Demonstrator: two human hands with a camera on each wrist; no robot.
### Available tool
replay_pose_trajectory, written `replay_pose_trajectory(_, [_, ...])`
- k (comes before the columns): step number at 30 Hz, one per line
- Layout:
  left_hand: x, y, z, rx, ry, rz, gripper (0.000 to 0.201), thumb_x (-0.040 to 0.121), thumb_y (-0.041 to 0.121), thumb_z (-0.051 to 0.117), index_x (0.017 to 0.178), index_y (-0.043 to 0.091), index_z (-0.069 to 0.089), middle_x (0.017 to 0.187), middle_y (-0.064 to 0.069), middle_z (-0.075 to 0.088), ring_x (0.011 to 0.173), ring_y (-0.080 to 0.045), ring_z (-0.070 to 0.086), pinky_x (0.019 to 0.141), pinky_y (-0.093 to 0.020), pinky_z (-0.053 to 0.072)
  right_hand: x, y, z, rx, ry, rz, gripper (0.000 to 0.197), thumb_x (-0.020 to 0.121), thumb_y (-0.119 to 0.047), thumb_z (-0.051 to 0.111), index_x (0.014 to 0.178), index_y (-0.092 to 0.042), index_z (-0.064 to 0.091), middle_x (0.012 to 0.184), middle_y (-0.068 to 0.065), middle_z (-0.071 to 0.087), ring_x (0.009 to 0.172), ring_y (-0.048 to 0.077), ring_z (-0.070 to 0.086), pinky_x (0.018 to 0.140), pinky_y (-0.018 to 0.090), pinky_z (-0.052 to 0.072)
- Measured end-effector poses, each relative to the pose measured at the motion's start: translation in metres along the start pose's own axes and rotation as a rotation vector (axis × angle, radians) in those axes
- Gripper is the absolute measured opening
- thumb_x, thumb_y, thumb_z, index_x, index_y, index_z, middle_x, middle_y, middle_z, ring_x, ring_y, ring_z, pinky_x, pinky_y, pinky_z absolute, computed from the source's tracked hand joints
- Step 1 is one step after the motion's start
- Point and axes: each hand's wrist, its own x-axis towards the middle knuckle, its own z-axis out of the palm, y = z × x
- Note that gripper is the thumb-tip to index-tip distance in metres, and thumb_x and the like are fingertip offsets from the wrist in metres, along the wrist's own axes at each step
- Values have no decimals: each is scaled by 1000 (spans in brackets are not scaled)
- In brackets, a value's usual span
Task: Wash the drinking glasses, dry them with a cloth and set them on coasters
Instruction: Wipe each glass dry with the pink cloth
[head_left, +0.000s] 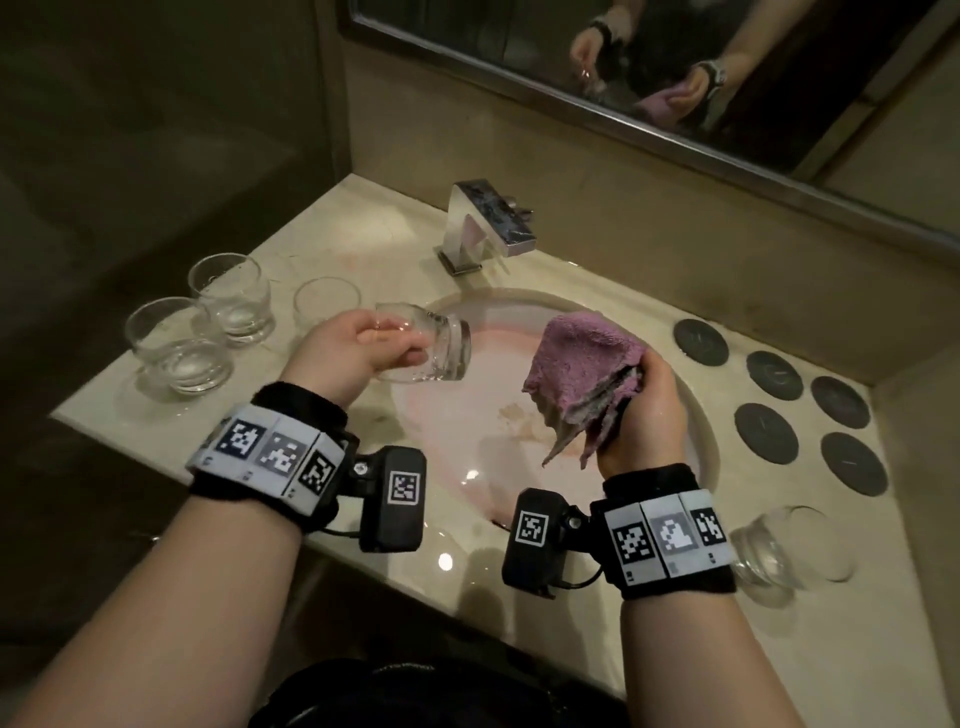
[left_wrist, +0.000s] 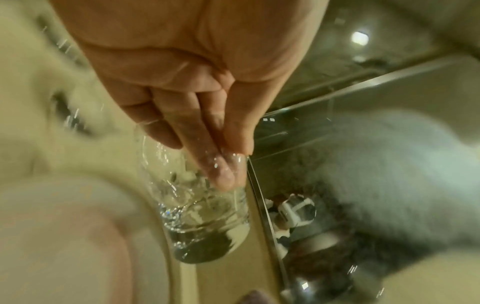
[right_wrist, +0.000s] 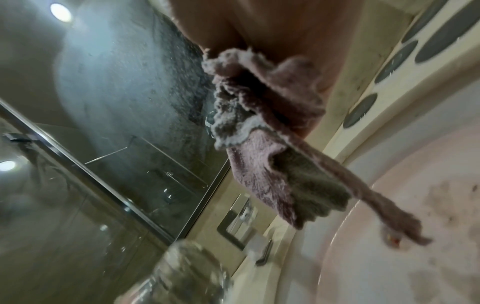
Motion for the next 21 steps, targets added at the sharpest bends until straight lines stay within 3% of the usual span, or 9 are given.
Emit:
replay_pose_trajectory(2, [5,-9,23,-303,-103,-112,13,89,0,50,99,5,57,77,-2,74,68,-8,70,65,-14,54,-1,-12,-15,20,16,-23,31,94,-28,45,92,-10,70,82,4,74,84,20,70,72,31,56])
replay_pose_trajectory(4, [6,-17,44,-565,-187,-243,19,85,4,50,100,7,60,76,1,74,65,-5,69,57,-12,52,-1,-28,-28,30,15,-53,33,97,-26,41,85,-11,67,72,2,72,74,17,68,66,27,56])
replay_pose_trajectory(8, [2,-24,81,-859,-331,-356,22,80,11,52,86,7,73,78,0,73,69,-7,69,66,-22,53,5,-61,-45,21,33,-139,31,97,-27,44,83,-10,66,77,6,68,87,22,63,84,35,49])
replay_pose_trajectory(11, [1,-22,102,-923,-368,-367,25,79,11,52,83,8,76,78,1,73,70,-5,69,65,-22,52,8,-80,-40,-35,-61,-178,42,99,-37,37,111,-7,63,111,13,68,112,25,59,105,42,41])
replay_pose_trajectory(14, [-3,-15,120,-915,-391,-393,19,72,9,61,83,8,76,78,2,73,69,-5,69,66,-21,51,-3,-89,-30,-299,-318,-194,42,102,-39,22,125,-15,48,133,10,52,126,15,47,108,29,33])
replay_pose_trajectory(16, [-5,-9,128,-931,-389,-418,23,66,8,65,88,8,73,78,1,73,66,-5,69,68,-23,50,-5,-85,-27,-504,-506,-235,54,99,-50,13,134,-21,42,148,5,36,129,4,39,109,26,29])
replay_pose_trajectory(18, [-6,-5,131,-949,-359,-436,24,72,9,58,94,8,67,76,0,73,62,-5,68,72,-26,44,-1,-85,-30,-561,-622,-274,69,85,-70,15,142,-34,32,152,-4,30,135,3,32,113,32,23])
replay_pose_trajectory(19, [-6,-4,131,-957,-345,-436,24,73,9,55,95,8,66,75,0,73,61,-5,68,74,-26,42,3,-89,-33,-507,-650,-272,71,83,-71,18,145,-36,23,151,-4,33,136,8,34,112,36,25])
replay_pose_trajectory(21, [-7,-3,130,-962,-339,-435,24,74,9,54,95,7,66,74,-1,73,60,-6,68,77,-26,39,12,-99,-34,-485,-597,-326,66,87,-57,24,148,-36,9,147,-4,38,130,12,43,108,38,34])
